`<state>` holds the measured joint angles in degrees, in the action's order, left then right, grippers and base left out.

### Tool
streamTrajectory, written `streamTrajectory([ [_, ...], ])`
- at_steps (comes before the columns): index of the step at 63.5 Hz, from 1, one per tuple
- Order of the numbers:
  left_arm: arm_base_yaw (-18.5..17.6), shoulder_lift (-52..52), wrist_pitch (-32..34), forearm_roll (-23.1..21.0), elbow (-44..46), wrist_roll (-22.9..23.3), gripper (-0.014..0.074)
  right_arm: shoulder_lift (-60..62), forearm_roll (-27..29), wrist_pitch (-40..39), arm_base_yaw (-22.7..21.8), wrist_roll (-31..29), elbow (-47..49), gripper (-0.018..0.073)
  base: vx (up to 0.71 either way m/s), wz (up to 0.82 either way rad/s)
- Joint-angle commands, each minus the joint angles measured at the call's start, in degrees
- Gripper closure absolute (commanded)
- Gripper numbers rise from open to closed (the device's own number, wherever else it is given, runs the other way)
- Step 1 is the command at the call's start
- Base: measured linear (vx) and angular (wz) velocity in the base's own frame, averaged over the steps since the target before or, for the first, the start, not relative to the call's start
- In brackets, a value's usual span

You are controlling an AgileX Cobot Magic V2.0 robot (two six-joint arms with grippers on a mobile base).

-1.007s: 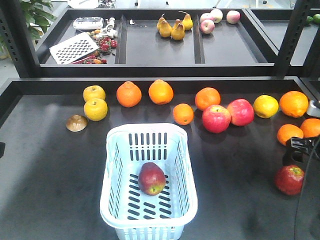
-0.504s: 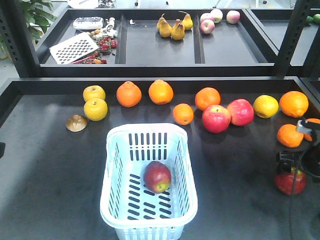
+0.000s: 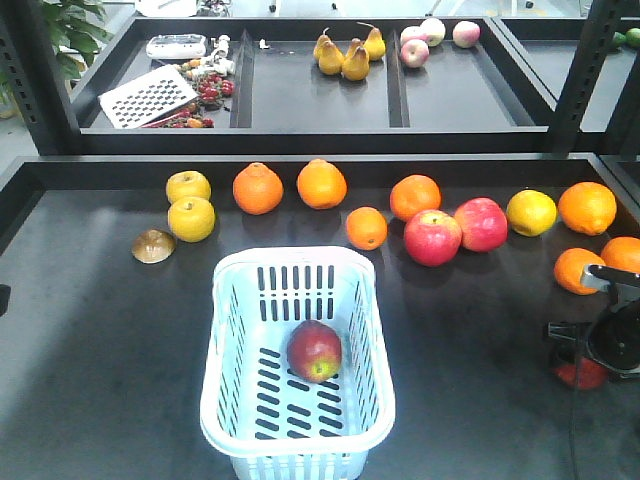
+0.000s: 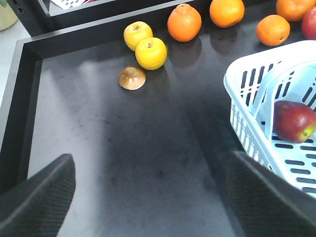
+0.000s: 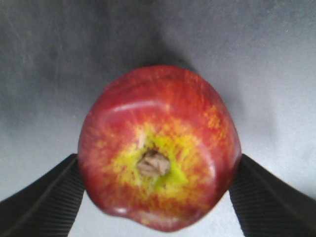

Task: Pick three apples into basket with both arms
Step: 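Move the right gripper to the next red apple and grasp it, then carry the red apple into the basket and open the right gripper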

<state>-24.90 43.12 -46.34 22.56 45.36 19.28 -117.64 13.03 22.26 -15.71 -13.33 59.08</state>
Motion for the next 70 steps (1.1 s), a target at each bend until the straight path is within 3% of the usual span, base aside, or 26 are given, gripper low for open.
streamTrajectory([
  [1, -0.1, -0.2, 2.7, 0.9, 1.4, 0.5, 0.0007, 3.9, 0.8, -1.2, -0.3, 0.2, 1.3, 0.0272, 0.0, 0.0],
  [13, -0.1, -0.2, 2.7, 0.9, 1.4, 0.5, 0.0007, 9.0, 1.0, 1.5, 0.0, 1.5, 1.3, 0.0296, 0.0, 0.0],
  [25, -0.1, -0.2, 2.7, 0.9, 1.4, 0.5, 0.0007, 17.1, 2.5, 9.6, 2.8, 1.8, 1.1, 0.0296, 0.0, 0.0],
  [58, -0.1, -0.2, 2.7, 0.9, 1.4, 0.5, 0.0007, 36.9, 1.4, 23.7, 30.9, 2.8, 1.1, 0.0296, 0.0, 0.0],
  [70, -0.1, -0.2, 2.7, 0.9, 1.4, 0.5, 0.0007, 38.7, 2.3, 23.5, 40.8, 2.8, 1.1, 0.0296, 0.0, 0.0],
])
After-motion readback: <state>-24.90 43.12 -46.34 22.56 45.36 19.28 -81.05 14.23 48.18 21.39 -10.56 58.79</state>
